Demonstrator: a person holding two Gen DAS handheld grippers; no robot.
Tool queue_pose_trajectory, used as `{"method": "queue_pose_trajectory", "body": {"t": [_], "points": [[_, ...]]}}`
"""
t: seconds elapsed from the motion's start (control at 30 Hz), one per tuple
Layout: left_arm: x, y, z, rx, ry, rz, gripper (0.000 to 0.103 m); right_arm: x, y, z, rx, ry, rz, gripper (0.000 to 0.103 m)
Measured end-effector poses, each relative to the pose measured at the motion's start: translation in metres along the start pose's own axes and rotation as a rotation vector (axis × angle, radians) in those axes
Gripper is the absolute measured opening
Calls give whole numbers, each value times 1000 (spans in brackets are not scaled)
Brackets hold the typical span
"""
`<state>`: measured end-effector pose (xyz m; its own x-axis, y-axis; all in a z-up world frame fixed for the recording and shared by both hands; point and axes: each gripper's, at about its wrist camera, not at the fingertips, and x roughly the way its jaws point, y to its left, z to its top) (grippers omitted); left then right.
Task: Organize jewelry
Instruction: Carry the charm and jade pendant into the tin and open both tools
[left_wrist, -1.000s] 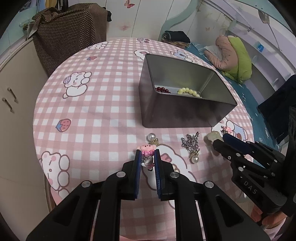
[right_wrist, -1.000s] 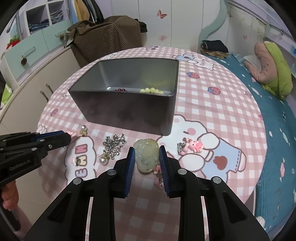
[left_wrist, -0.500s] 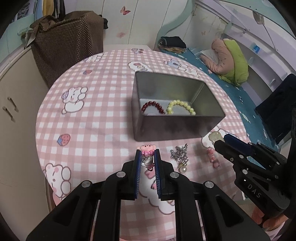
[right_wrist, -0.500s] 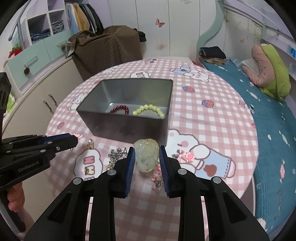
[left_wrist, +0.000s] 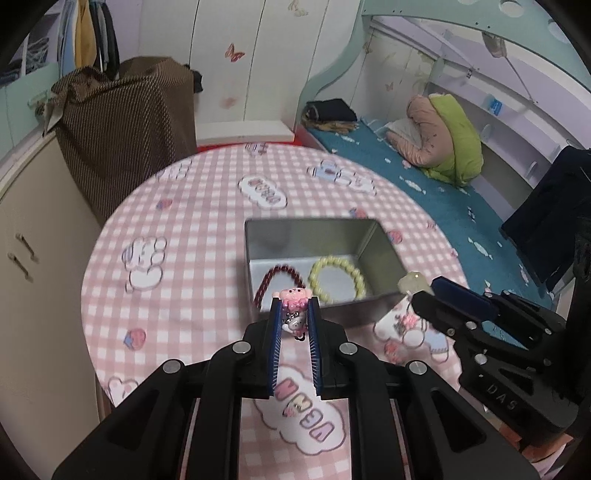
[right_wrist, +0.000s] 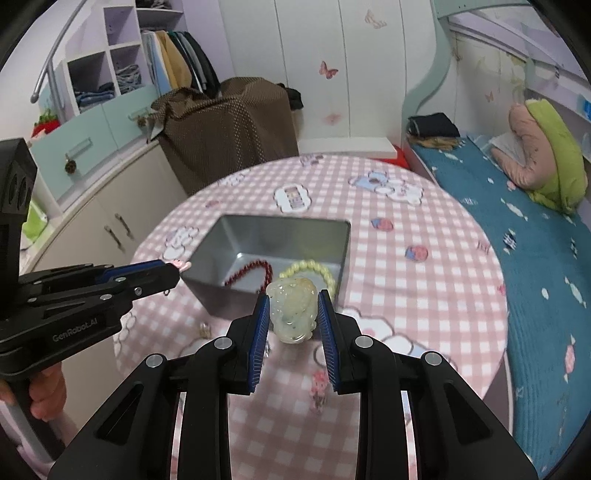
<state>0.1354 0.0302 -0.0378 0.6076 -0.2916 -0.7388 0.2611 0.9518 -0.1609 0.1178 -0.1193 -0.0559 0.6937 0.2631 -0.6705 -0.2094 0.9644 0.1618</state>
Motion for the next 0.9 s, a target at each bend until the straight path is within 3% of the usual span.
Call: {"method": "queue_pose_trajectory", "body": {"t": [0.37, 0.9], "points": [[8, -9, 28, 31, -21, -28, 12, 17, 0, 28, -10, -16, -12, 27], [60, -2, 40, 13, 80, -28, 12, 63, -3, 37, -26, 75, -10, 27]]}}
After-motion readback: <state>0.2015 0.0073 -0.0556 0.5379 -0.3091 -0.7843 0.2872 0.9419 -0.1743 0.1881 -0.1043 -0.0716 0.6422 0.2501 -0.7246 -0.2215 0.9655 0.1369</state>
